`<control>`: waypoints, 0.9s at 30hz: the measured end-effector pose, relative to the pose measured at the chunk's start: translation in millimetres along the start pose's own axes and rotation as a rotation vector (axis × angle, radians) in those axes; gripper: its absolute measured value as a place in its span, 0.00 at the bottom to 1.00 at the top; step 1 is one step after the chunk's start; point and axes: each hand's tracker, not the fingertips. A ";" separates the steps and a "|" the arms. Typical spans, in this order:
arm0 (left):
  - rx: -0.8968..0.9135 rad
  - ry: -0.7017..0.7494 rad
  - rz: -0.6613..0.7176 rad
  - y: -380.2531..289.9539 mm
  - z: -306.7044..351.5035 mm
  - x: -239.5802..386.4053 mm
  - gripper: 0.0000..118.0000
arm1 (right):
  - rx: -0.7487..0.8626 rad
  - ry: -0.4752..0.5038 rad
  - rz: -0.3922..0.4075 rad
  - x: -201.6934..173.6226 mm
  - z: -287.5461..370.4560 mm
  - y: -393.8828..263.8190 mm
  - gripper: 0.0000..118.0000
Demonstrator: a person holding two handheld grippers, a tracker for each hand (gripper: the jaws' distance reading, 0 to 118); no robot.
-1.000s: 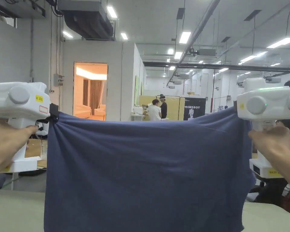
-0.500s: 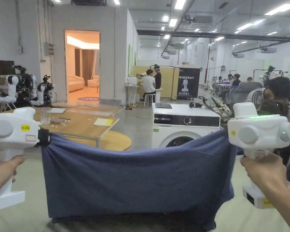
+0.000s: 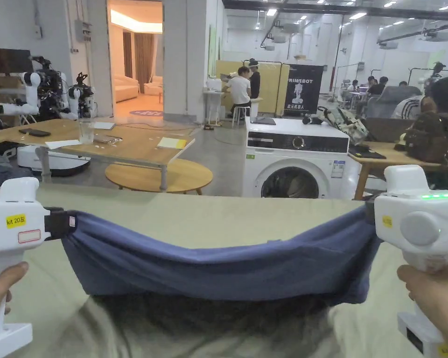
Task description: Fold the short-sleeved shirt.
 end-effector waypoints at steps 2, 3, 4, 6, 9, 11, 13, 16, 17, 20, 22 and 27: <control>-0.030 -0.005 0.028 -20.8 5.0 -1.0 0.00 | -0.029 0.013 -0.004 -2.1 2.5 -18.6 0.00; -0.038 -0.008 0.056 -30.8 6.3 -2.6 0.00 | -0.051 0.029 -0.013 -1.8 1.8 -28.3 0.00; -0.058 -0.017 0.068 -42.0 8.1 -4.5 0.00 | -0.073 0.034 -0.014 -2.2 0.3 -36.9 0.00; -0.097 -0.008 0.070 -62.4 6.1 -5.5 0.00 | -0.117 0.037 -0.018 -5.7 0.2 -58.6 0.00; -0.173 0.002 0.064 -92.1 4.2 -5.7 0.00 | -0.197 0.050 -0.003 -11.9 -3.6 -91.5 0.00; -0.213 -0.005 0.084 -113.1 1.3 -5.1 0.00 | -0.271 0.067 -0.002 -16.0 -10.3 -116.1 0.00; -0.261 -0.001 0.091 -133.2 -4.5 -5.0 0.00 | -0.323 0.090 0.005 -23.4 -18.0 -141.4 0.00; -0.355 0.034 0.095 -163.7 -20.3 -8.0 0.00 | -0.421 0.100 0.031 -32.1 -40.5 -173.1 0.00; -0.377 0.034 0.098 -172.1 -25.6 -9.3 0.00 | -0.437 0.101 0.027 -37.1 -45.1 -182.7 0.00; -0.422 0.042 0.109 -193.7 -47.2 -20.2 0.00 | -0.459 0.094 0.033 -43.0 -66.3 -200.3 0.00; -0.438 0.069 0.099 -200.8 -55.4 -22.4 0.00 | -0.467 0.088 0.035 -50.3 -76.0 -205.7 0.00; -0.371 0.132 0.069 -185.1 -58.0 -14.5 0.34 | -0.394 0.104 0.020 -62.0 -78.5 -197.3 0.40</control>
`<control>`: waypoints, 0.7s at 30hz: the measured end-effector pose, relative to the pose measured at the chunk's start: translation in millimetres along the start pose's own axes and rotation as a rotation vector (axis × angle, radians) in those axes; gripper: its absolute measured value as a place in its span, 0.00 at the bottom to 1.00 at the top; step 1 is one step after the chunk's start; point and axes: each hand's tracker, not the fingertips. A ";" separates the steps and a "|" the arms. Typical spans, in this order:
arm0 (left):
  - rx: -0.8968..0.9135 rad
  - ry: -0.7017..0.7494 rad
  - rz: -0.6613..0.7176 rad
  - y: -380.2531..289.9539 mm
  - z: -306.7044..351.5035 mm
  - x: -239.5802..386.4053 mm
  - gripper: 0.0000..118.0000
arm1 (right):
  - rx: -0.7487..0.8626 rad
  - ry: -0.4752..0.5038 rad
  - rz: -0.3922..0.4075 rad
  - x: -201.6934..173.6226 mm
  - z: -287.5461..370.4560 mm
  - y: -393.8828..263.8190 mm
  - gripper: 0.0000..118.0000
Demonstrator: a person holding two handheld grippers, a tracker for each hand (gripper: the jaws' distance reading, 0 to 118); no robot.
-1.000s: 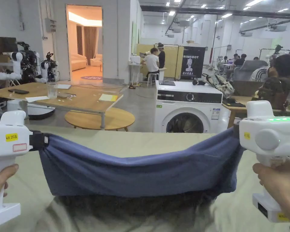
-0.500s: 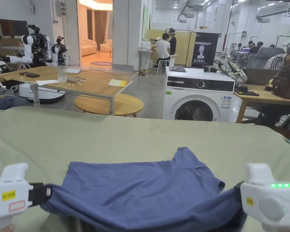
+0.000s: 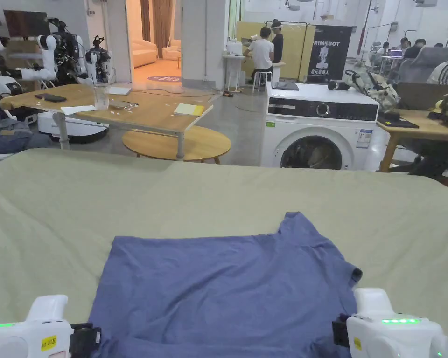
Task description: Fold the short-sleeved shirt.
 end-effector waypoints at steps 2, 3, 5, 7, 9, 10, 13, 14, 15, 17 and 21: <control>0.091 0.016 -0.033 9.1 8.9 9.6 0.41 | 0.074 -0.006 0.007 -8.4 7.9 6.7 0.45; 0.136 0.016 -0.051 11.5 14.6 14.8 0.41 | 0.110 -0.007 0.005 -12.3 11.5 10.1 0.45; 0.247 -0.028 -0.085 18.8 22.1 26.9 0.41 | 0.207 0.011 -0.010 -21.3 19.5 16.6 0.45; 0.318 -0.053 -0.092 22.8 27.1 41.0 0.41 | 0.292 0.011 -0.022 -34.7 26.3 21.5 0.44; 0.376 -0.049 -0.108 26.6 24.3 54.8 0.33 | 0.352 0.025 -0.028 -48.7 28.9 26.2 0.34; 0.383 -0.034 -0.116 29.3 20.1 62.0 0.12 | 0.374 0.036 -0.029 -55.4 28.6 29.7 0.18; 0.360 0.026 -0.134 35.7 1.7 78.8 0.00 | 0.372 0.056 -0.024 -75.3 21.6 38.8 0.00; 0.348 0.007 -0.130 39.0 -3.8 79.4 0.00 | 0.373 0.061 -0.026 -80.1 18.5 41.4 0.00; 0.312 -0.023 -0.102 43.8 -10.1 79.1 0.00 | 0.374 0.074 -0.027 -84.3 15.7 43.2 0.00; 0.306 -0.022 -0.082 53.9 -20.0 75.2 0.00 | 0.361 0.081 -0.030 -91.7 9.4 48.8 0.00; 0.209 -0.008 -0.030 104.8 -48.8 44.5 0.00 | 0.326 0.106 -0.039 -93.8 -10.5 61.7 0.00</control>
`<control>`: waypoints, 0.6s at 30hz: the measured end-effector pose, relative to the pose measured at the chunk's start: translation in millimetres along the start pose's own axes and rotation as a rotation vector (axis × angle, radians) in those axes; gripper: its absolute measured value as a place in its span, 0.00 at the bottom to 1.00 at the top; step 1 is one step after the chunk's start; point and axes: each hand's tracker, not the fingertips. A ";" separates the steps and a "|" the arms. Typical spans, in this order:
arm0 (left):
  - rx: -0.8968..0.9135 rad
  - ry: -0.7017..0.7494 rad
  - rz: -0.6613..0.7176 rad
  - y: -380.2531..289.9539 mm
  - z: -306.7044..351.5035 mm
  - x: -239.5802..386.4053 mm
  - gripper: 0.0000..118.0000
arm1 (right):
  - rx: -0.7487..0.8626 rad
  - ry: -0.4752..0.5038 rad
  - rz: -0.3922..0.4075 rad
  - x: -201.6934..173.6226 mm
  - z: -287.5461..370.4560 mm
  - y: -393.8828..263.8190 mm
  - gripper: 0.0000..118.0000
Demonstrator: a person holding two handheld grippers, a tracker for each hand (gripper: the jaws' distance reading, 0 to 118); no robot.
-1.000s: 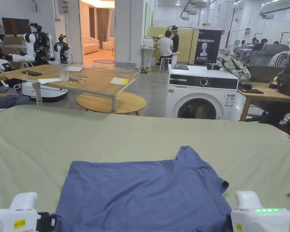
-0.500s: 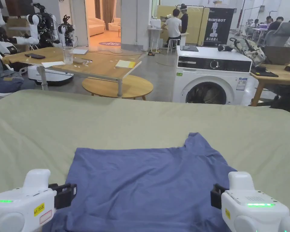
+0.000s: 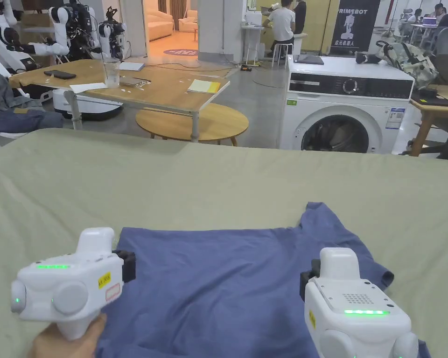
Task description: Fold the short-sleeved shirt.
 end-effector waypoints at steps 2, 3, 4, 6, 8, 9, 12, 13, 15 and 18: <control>-0.074 0.000 0.043 30.0 -32.2 -26.9 0.00 | -0.019 0.006 -0.001 3.8 -13.3 2.3 0.00; -0.102 0.004 0.066 44.2 -49.4 -40.8 0.00 | -0.030 0.008 0.002 4.7 -19.4 2.7 0.00; -0.163 0.009 0.086 57.9 -67.9 -53.7 0.00 | -0.039 0.007 0.006 5.4 -25.4 2.7 0.00; -0.224 0.012 0.127 79.4 -96.7 -69.8 0.00 | -0.062 0.011 0.016 6.8 -35.7 3.4 0.00; -0.295 0.028 0.160 96.9 -128.5 -86.8 0.00 | -0.085 0.009 0.025 7.5 -47.0 2.3 0.00; -0.337 0.035 0.180 103.7 -144.1 -95.4 0.06 | -0.098 0.010 0.031 8.0 -53.3 1.4 0.00; -0.397 0.011 0.210 110.9 -177.0 -102.1 0.50 | -0.127 0.004 0.044 9.7 -68.2 -1.7 0.00; -0.410 0.011 0.209 111.1 -186.0 -102.5 0.51 | -0.134 0.002 0.048 10.3 -72.7 -3.0 0.00; -0.453 0.025 0.193 109.3 -202.9 -100.4 0.54 | -0.152 0.001 0.038 13.5 -80.0 -5.0 0.00; -0.513 0.091 0.122 102.6 -222.0 -92.2 0.54 | -0.177 -0.004 0.024 18.0 -87.9 -7.1 0.00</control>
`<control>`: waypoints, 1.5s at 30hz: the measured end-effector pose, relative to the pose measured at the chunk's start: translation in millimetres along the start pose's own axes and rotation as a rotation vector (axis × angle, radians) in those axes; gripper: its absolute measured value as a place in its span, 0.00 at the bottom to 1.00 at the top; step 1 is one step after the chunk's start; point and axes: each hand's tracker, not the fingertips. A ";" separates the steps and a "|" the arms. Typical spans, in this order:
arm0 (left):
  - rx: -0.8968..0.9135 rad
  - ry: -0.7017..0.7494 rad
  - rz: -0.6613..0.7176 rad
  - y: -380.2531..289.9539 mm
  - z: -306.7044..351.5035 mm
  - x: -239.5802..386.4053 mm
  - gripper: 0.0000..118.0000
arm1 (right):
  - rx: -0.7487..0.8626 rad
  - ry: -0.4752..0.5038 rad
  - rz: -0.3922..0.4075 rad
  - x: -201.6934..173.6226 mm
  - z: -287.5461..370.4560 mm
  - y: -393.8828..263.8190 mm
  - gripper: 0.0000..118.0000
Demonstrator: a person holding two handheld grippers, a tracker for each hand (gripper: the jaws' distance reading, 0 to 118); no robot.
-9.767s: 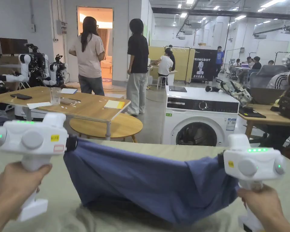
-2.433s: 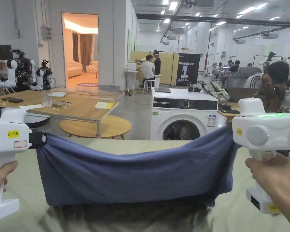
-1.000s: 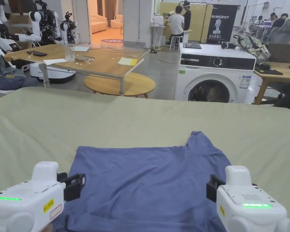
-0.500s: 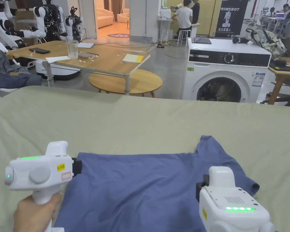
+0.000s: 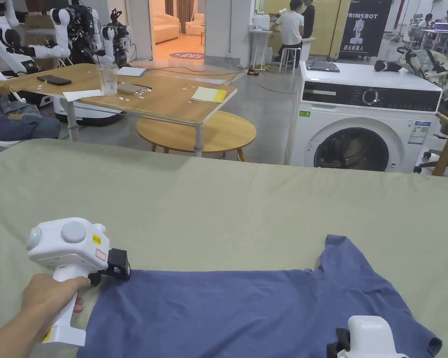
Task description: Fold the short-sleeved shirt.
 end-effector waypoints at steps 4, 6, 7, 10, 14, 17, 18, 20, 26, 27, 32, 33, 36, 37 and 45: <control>0.052 0.094 -0.135 -6.7 5.4 24.5 0.38 | -0.029 -0.005 -0.023 9.8 -6.9 3.8 0.00; 0.077 0.109 -0.209 -13.8 6.7 32.7 0.04 | -0.046 -0.003 -0.053 19.6 -11.0 12.8 0.00; 0.070 0.081 -0.201 -15.9 8.9 34.9 0.00 | -0.053 -0.002 -0.059 26.1 -13.1 19.8 0.00; 0.106 0.057 -0.207 -17.6 14.2 31.1 0.00 | -0.076 -0.029 -0.065 52.3 -29.8 49.2 0.00; 0.186 0.024 -0.176 -17.8 34.2 23.7 0.00 | -0.168 -0.057 -0.054 101.0 -75.6 99.0 0.04; 0.222 0.018 -0.169 -17.8 47.0 22.4 0.00 | -0.264 -0.058 -0.051 133.6 -123.7 127.3 0.47; 0.227 0.017 -0.171 -18.6 49.5 22.4 0.00 | -0.264 -0.062 -0.060 140.0 -135.3 132.5 0.49; 0.232 0.021 -0.172 -17.7 50.6 21.2 0.00 | -0.333 -0.035 -0.053 152.9 -161.7 141.1 0.49; 0.230 0.019 -0.158 -17.1 49.8 17.2 0.00 | -0.524 0.061 -0.114 162.9 -225.0 130.0 0.49; 0.227 0.020 -0.156 -16.8 49.7 17.4 0.00 | -0.571 0.081 -0.125 162.8 -231.4 124.9 0.49; 0.231 0.022 -0.166 -14.8 49.7 20.6 0.00 | -0.499 0.025 -0.053 148.3 -224.5 120.8 0.00; 0.234 0.019 -0.166 -14.1 50.1 21.6 0.00 | -0.482 0.046 -0.046 146.1 -222.9 119.3 0.00; 0.243 0.016 -0.171 -15.6 55.9 26.8 0.00 | -0.460 0.033 -0.028 140.3 -209.0 114.8 0.00; 0.250 0.015 -0.175 -15.7 60.2 27.9 0.00 | -0.412 0.021 -0.045 141.9 -199.3 116.5 0.00; 0.400 -0.027 -0.189 -16.5 134.9 35.9 0.00 | -0.107 0.010 -0.062 148.9 -81.3 157.6 0.00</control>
